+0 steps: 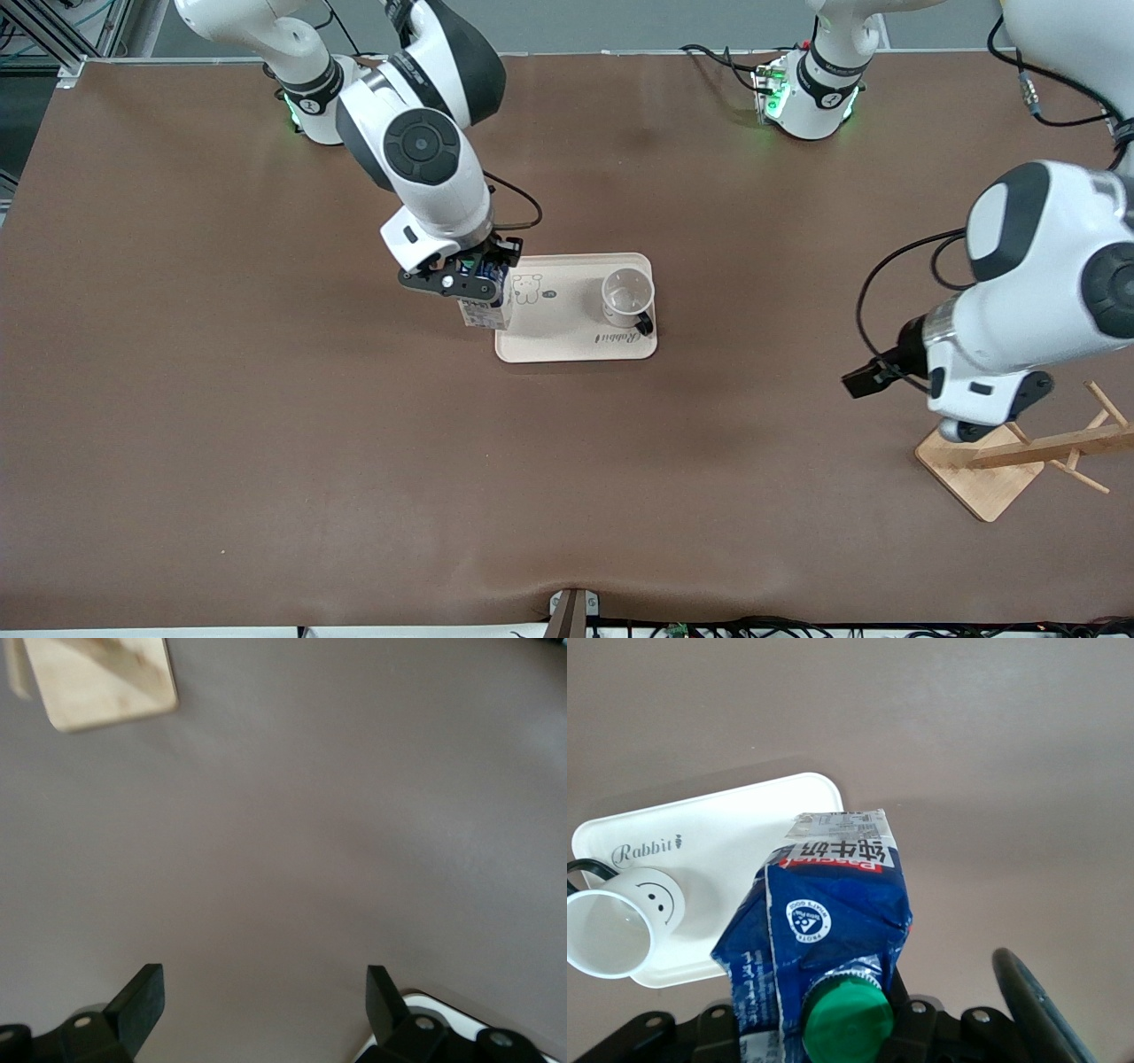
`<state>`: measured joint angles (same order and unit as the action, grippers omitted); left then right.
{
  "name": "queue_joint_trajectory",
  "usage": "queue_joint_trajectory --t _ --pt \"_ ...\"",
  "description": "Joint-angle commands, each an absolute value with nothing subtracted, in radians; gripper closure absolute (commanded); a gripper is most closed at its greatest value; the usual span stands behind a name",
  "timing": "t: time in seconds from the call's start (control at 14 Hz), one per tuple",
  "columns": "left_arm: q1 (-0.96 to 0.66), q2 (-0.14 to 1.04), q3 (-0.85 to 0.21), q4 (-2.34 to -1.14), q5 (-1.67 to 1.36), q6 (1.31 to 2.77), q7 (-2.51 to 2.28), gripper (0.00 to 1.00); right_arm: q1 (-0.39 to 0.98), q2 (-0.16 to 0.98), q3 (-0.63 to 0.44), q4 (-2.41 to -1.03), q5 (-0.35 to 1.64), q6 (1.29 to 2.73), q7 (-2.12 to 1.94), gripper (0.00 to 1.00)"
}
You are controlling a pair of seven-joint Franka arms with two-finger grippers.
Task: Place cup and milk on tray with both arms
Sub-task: 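Carry the carton toward the tray while the left gripper withdraws, then lower the milk carton onto the tray beside the mug with the right gripper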
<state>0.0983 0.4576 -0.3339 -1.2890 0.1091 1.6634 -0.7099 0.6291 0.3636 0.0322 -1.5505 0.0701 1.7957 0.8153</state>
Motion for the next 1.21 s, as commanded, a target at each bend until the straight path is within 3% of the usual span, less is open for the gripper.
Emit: queue_joint_trajectory --t 0.0,0.29,0.43,0.64,0.93,1.14 --pt "0.175 0.375 -0.345 -1.307 0.123 1.616 -0.565 0.00 0.676 0.419 0.023 -1.513 0.060 1.824 0.831 1.00" --pt "0.192 0.272 -0.325 -1.316 0.132 1.430 -0.349 0.00 0.703 0.460 0.023 -1.519 0.054 1.910 0.766 1.00" --pt "0.117 0.220 -0.223 -1.350 0.130 1.410 -0.240 0.00 0.703 0.460 0.023 -1.522 0.052 1.901 0.744 1.00" --pt "-0.006 0.126 -0.088 -1.420 0.106 1.410 -0.232 0.00 0.721 0.465 0.023 -1.542 0.051 1.910 0.739 1.00" --pt "-0.017 0.000 -0.068 -1.571 0.049 1.520 -0.235 0.00 0.730 0.486 0.023 -1.545 0.051 1.910 0.736 1.00" --pt "-0.017 -0.031 -0.071 -1.578 0.040 1.520 -0.245 0.00 0.736 0.495 0.023 -1.545 0.049 1.910 0.732 0.99"
